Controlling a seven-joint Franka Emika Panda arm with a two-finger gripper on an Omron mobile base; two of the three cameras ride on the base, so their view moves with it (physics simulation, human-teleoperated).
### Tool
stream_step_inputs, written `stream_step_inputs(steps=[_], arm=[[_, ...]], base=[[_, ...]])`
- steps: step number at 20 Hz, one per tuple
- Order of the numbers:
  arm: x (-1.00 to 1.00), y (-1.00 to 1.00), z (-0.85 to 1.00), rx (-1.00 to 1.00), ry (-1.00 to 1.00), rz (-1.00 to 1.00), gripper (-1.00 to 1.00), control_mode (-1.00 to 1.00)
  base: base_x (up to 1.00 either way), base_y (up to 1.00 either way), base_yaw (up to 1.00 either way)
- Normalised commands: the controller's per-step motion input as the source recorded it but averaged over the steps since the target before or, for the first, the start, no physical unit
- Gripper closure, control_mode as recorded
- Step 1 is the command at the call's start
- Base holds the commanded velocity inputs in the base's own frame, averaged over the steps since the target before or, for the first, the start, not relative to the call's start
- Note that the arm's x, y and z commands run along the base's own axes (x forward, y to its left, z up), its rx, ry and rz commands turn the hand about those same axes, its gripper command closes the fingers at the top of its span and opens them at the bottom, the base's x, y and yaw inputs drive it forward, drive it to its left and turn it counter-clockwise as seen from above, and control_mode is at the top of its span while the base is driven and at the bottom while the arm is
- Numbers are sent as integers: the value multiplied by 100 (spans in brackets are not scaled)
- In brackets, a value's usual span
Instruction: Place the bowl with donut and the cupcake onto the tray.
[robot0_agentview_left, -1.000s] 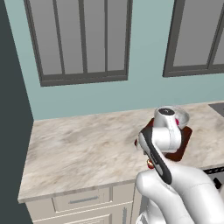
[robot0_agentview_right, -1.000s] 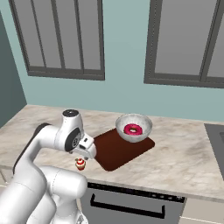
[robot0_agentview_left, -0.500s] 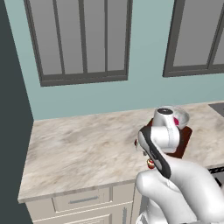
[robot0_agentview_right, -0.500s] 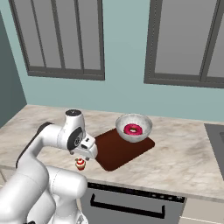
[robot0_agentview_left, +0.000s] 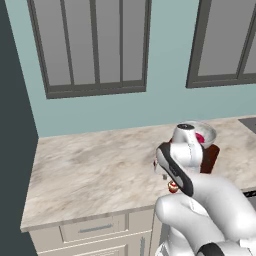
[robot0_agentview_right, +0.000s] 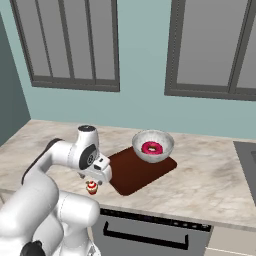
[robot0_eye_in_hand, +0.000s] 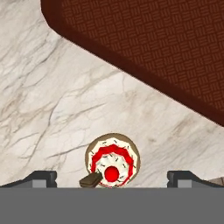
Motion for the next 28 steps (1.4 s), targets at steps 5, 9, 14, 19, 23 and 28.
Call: stream_step_inputs(steps=[5, 9, 14, 19, 23, 28], arm=[[-5, 3, 0, 0, 15, 0, -100, -100], [-2, 0, 0, 0, 11, 2, -100, -100], [0, 0, -6, 0, 4, 3, -100, -100], [0, 0, -11, 0, 0, 2, -100, -100], [0, 0, -14, 0, 0, 2, -100, -100], [0, 0, -13, 0, 1, 2, -100, -100]], base=[[0, 0, 0], [0, 0, 0], [0, 0, 0], [0, 0, 0], [0, 0, 0], [0, 0, 0]])
